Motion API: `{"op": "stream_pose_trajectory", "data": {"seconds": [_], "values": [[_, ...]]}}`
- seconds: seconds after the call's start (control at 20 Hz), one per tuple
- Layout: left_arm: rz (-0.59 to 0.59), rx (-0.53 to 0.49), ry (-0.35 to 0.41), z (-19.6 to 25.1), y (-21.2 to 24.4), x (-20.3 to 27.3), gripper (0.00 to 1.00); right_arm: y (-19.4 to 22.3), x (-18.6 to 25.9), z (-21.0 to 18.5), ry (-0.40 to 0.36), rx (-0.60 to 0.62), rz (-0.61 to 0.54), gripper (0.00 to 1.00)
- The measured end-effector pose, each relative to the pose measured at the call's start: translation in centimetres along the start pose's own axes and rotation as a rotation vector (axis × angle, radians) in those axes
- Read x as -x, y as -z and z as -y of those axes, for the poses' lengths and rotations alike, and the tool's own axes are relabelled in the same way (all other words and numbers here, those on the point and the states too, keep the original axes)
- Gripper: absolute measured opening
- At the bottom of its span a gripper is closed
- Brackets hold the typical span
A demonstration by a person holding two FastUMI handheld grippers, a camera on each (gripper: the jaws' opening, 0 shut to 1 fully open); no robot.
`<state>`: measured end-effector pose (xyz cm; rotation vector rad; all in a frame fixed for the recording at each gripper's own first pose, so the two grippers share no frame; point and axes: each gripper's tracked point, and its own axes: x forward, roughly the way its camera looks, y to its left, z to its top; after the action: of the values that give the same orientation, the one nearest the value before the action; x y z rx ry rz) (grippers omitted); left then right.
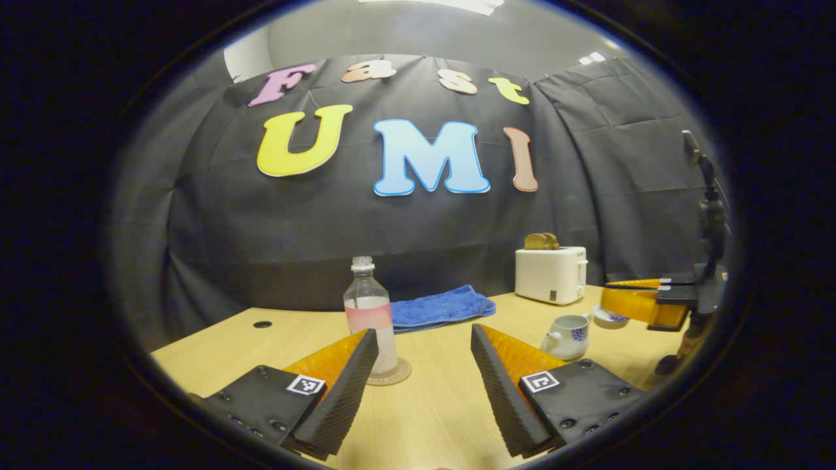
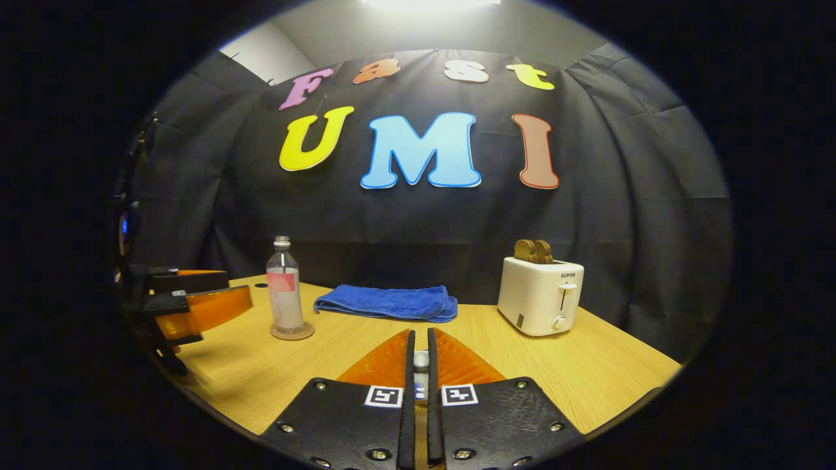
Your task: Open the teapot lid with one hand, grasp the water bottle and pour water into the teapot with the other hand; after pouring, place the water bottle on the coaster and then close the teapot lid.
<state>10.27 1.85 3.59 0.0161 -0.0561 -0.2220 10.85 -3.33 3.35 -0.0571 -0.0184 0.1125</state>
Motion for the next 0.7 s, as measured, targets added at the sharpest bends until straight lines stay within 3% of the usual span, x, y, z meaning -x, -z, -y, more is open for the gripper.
{"op": "stream_pose_trajectory", "data": {"seconds": [0.35,0.7], "values": [[-0.050,0.124,0.032,0.8,0.8,1.7,0.99,0.9,-4.8,0.8,0.055,0.038,-0.022,0.07],[-0.035,0.123,0.018,-0.1,2.0,1.8,0.99,2.5,-6.1,1.3,0.075,0.049,-0.051,0.07]]}}
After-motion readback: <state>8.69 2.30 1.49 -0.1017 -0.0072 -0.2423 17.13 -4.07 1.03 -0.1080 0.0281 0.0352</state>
